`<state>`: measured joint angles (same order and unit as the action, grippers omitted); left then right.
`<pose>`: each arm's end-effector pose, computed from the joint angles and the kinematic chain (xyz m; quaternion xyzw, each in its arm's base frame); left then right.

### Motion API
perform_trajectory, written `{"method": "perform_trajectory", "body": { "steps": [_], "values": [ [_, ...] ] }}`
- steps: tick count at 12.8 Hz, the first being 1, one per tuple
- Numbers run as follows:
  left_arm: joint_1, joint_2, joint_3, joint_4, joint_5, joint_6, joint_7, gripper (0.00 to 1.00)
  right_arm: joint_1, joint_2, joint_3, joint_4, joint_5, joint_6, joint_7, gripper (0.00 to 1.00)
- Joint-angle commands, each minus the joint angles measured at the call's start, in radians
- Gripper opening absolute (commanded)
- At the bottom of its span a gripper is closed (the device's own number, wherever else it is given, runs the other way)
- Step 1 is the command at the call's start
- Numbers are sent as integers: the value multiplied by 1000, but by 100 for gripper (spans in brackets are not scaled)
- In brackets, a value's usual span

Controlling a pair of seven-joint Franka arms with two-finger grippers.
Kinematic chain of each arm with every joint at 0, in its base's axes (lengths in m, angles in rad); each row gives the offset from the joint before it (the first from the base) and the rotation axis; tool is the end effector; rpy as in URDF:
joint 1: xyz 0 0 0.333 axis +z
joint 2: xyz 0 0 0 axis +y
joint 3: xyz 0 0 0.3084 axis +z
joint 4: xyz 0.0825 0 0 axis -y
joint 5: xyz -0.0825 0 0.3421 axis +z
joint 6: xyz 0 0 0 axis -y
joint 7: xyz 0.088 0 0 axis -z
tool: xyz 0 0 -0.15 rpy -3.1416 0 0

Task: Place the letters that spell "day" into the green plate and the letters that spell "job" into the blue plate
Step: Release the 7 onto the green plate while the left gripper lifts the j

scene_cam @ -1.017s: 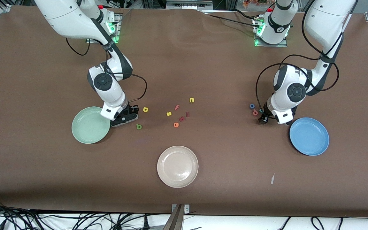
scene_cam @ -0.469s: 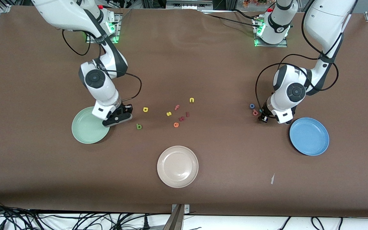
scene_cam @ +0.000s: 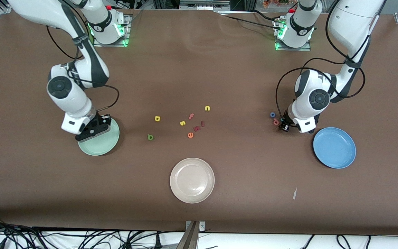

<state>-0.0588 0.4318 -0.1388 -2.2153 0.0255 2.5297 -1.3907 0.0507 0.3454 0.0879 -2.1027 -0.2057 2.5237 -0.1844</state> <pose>0.4990 -0.1032 0.1595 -0.8292 -0.5556 0.0556 0.0244 0.5586 0.0746 0.2428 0.9695 0.2372 0.0382 0.0489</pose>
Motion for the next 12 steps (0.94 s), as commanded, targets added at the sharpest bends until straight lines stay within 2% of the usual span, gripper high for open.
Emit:
{"method": "perform_trajectory", "body": {
  "steps": [1, 4, 7, 8, 11, 12],
  "values": [
    [14, -56, -10, -49, -21, 1, 1, 56, -19, -11, 15, -25, 0, 3, -6, 100],
    [19, -56, -10, -50, -21, 1, 1, 52, -12, -6, 19, -14, 40, 4, 29, 100],
    [25, -56, -10, -50, -22, 3, -2, 46, 116, 91, 16, 111, 214, 12, 68, 100],
    [25, -56, -10, -50, -22, 3, -2, 45, 156, 124, 10, 153, 248, 12, 92, 100],
    [25, -50, -10, -50, -24, 11, -5, 43, 244, 208, -28, 259, 259, 12, 206, 100],
    [25, -50, -10, -50, -24, 12, -5, 38, 264, 234, -34, 288, 255, 12, 226, 100]
  ]
}}
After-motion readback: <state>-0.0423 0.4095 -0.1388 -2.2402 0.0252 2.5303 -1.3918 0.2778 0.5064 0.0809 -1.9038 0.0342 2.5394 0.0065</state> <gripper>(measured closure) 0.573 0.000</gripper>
